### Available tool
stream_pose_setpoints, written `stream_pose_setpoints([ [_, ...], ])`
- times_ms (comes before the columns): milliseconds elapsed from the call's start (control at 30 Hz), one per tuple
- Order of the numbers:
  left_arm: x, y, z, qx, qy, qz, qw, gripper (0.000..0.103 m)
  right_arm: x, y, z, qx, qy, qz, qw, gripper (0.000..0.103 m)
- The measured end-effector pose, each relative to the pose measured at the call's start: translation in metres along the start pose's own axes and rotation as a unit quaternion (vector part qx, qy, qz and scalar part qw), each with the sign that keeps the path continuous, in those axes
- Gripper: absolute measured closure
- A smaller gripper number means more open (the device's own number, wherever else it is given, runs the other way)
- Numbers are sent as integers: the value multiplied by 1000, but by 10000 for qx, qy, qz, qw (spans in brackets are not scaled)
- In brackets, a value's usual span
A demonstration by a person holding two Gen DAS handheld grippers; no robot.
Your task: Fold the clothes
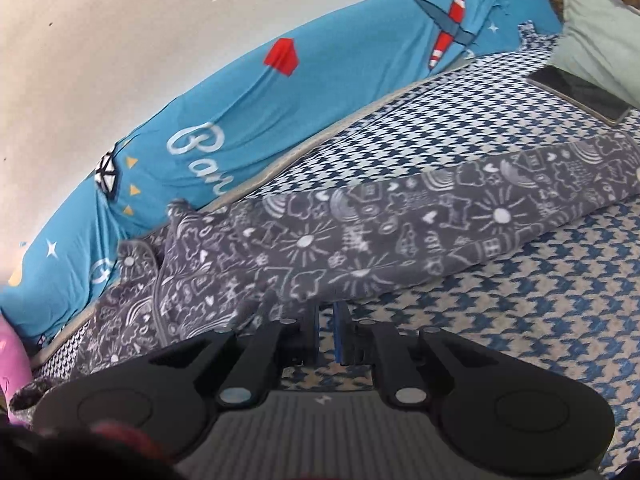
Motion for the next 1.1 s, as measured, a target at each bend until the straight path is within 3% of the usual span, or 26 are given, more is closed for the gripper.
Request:
stream_pose_setpoints([
  [100, 13, -19, -10, -118, -295, -122, 9994, 0, 11, 4, -3, 15, -37, 136, 9999, 93],
  [267, 27, -35, -39, 82, -476, -388, 9981, 0, 26, 11, -8, 67, -95, 322, 9994, 93],
  [400, 31, -40, -64, 250, -646, -867, 9938, 0, 35, 13, -11, 39, -93, 466, 9989, 93],
  [533, 40, -40, -85, 343, -791, -991, 9913, 0, 45, 15, -13, 1, -101, 650, 9978, 93],
  [833, 46, -43, -117, 405, -808, -1047, 9904, 0, 66, 19, -19, -68, -159, 958, 9953, 93],
  [900, 46, -42, -122, 430, -776, -1002, 9910, 7, 69, 19, -21, -84, -164, 1022, 9946, 93],
  [967, 47, -41, -128, 455, -743, -957, 9916, 31, 72, 19, -22, -103, -173, 1087, 9939, 93],
  [1000, 47, -40, -131, 467, -726, -935, 9919, 36, 73, 20, -23, -111, -167, 1114, 9936, 93],
  [1100, 47, -38, -131, 441, -675, -856, 9931, 70, 75, 20, -24, -117, -174, 1146, 9932, 93],
])
Point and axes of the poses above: each gripper's, at about its wrist camera, not at the fingertips, and z roughly against the way its jaws point, x to its left, y to its underside, the point moved 10 cm from there along -z, roughly the way its jaws point, and after that the axes turned 7 degrees about y, right-handed, at the moved point
